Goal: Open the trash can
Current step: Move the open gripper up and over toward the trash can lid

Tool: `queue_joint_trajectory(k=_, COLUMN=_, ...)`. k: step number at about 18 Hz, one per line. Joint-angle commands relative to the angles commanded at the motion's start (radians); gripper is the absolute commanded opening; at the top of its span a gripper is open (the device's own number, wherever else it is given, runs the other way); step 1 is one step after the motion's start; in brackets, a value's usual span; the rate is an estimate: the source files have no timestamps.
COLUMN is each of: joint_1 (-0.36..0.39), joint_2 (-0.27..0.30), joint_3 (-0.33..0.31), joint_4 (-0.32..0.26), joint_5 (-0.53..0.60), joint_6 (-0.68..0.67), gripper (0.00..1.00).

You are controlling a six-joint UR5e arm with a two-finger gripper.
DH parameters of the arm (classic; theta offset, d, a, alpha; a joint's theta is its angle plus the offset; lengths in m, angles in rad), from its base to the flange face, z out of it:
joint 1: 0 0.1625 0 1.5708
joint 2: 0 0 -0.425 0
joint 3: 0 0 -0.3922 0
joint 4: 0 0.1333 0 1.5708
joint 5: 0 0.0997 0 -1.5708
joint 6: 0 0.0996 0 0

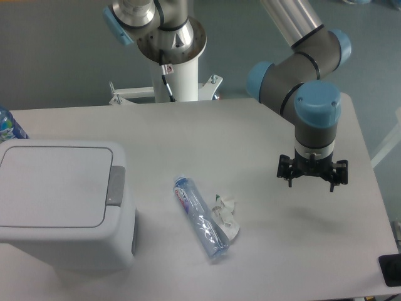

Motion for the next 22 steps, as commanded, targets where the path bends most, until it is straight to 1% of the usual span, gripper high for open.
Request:
queue_joint_trajectory(k=5, joint_1=-0.011, joint_2=0.000, joint_3=-0.002, joint_4=0.006, joint_5=-0.008, joint_6=-0.002, gripper=1.00)
queue_joint_trajectory(k=8, joint_1=-0.046, joint_2=-0.002, joint_3=-0.005, joint_4=0.009, joint_5=-0.006, joint_6=-0.003, gripper=1.00)
queue_joint_trajectory(k=10, joint_1=-0.051, joint_2=-0.002, joint_3=-0.009, joint_4=0.015, joint_5=-0.006, joint_6=-0.008, gripper=1.00)
queue_joint_trajectory(k=11, joint_1=-0.051, joint_2=-0.002, joint_3=-0.014, joint_4=0.015, joint_5=-0.008, joint_6=-0.009, gripper=1.00)
queue_joint_trajectory(k=13, joint_1=-0.054, joint_2=0.003, joint_3=-0.049, joint_4=0.023, joint_5=-0.009, joint_6=-0.012, gripper=1.00)
queue_joint_trajectory(k=15, joint_1=-0.057, joint_2=0.009, joint_3=-0.064, joint_4=0.052, joint_5=-0.026, joint_6=-0.017, gripper=1.00)
queue_joint_trajectory(k=21, joint_1=-0.083, joint_2=0.021, joint_3=-0.075, joint_4=0.046, joint_5=-0.038, joint_6=-0.040, gripper=1.00)
queue_joint_trajectory(k=22, joint_1=-0.083, joint_2=0.018, joint_3=-0.089, joint_4=0.048, joint_5=-0.035, joint_6=-0.043, gripper=1.00)
